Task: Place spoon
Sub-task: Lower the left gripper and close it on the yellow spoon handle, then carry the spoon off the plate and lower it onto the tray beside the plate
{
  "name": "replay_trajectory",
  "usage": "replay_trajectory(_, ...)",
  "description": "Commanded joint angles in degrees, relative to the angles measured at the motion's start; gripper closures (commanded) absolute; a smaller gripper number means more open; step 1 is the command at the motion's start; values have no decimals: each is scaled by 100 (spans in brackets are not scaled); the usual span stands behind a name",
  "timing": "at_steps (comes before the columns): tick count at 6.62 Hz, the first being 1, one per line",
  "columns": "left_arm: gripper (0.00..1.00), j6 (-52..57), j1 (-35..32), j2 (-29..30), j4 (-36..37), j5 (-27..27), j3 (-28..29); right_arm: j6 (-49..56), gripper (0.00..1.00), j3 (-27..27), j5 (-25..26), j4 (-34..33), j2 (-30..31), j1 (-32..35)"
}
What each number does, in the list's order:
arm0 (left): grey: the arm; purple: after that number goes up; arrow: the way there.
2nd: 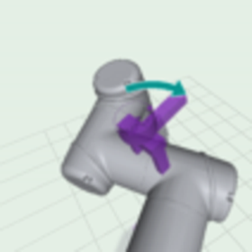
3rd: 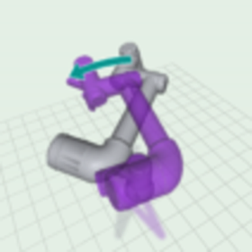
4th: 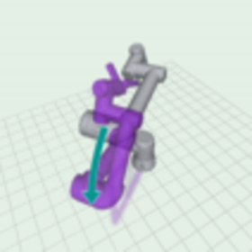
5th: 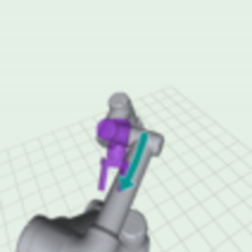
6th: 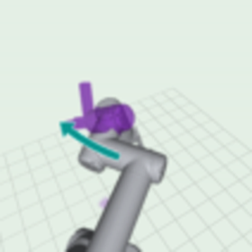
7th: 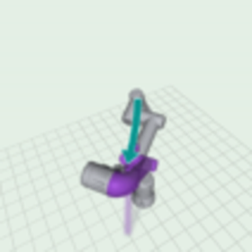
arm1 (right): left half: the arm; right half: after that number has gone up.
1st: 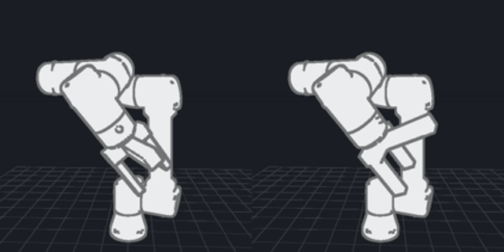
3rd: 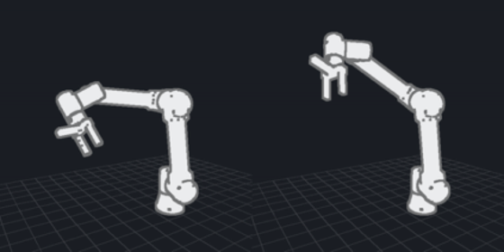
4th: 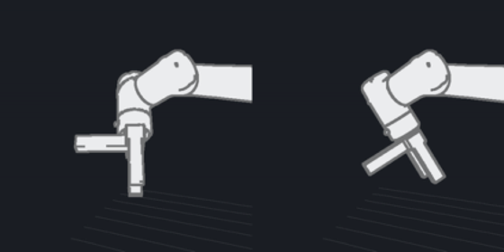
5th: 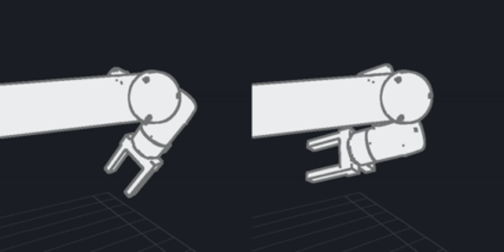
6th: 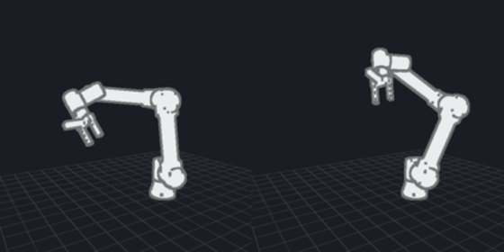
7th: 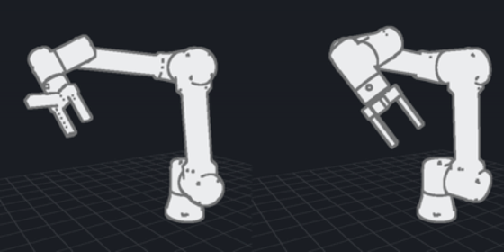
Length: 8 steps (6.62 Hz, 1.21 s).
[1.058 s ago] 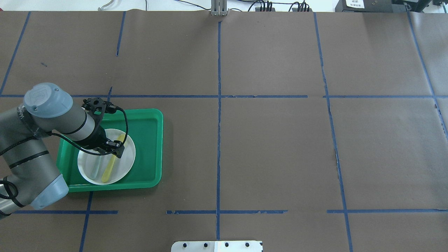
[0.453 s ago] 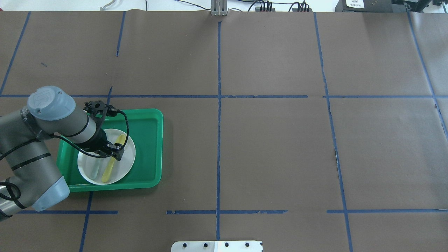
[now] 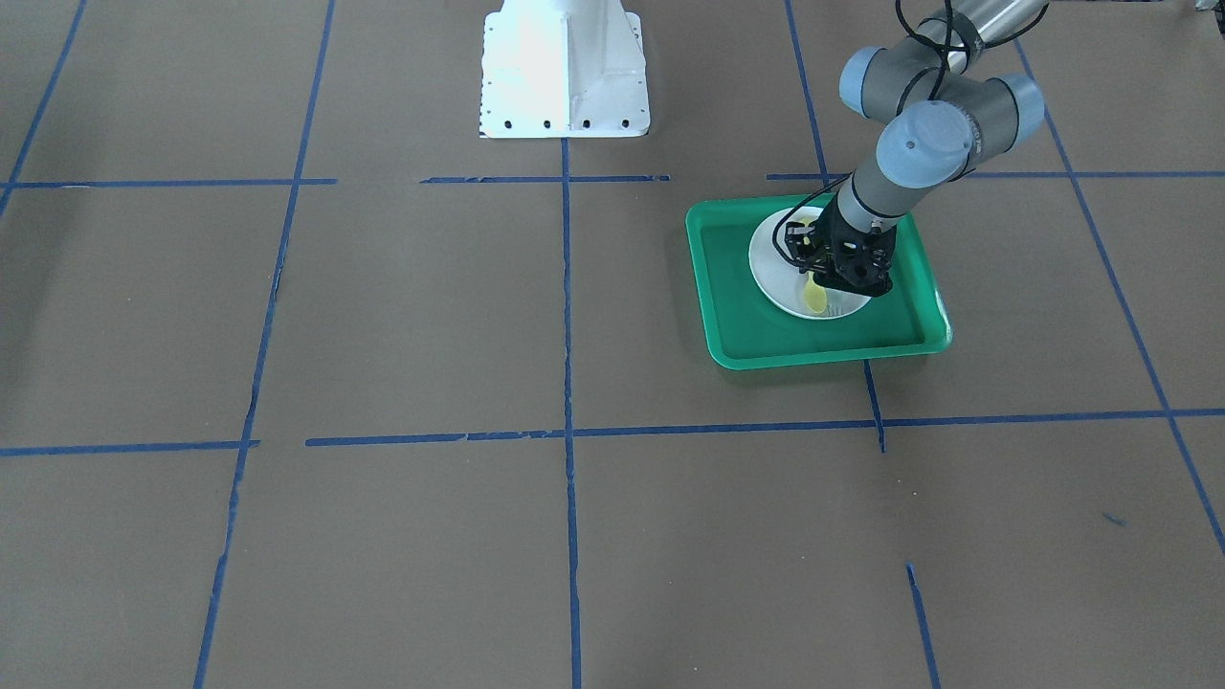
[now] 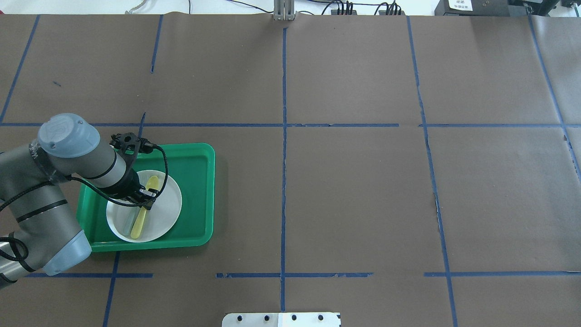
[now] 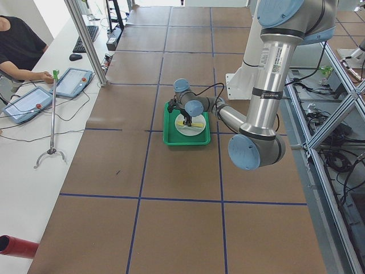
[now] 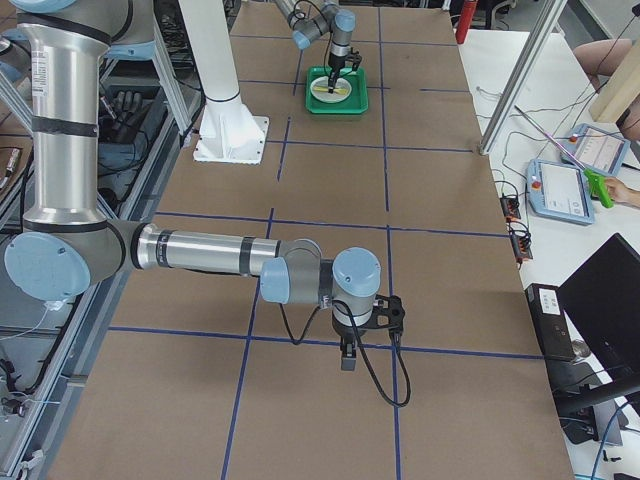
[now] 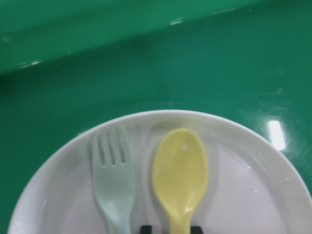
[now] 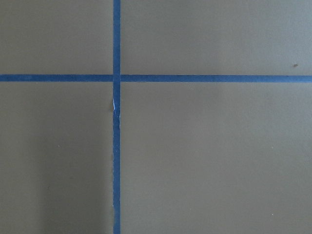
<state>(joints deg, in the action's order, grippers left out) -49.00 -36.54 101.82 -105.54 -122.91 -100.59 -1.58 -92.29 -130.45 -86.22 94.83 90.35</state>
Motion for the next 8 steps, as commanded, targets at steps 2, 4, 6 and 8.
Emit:
replay_trajectory(2, 100, -257, -55, -14, 103, 4, -100, 0, 0, 0, -6, 0, 0, 0)
replay_trajectory(4, 100, -1178, -160, 291, 1029, -40, -425, 0, 0, 0, 2, 0, 0, 0)
replay_trajectory(6, 100, -1708, -196, 950, 1211, -40, -225, 0, 0, 0, 2, 0, 0, 0)
replay_trajectory(8, 100, -1771, -143, 1644, 1159, -14, 624, 0, 0, 0, 2, 0, 0, 0)
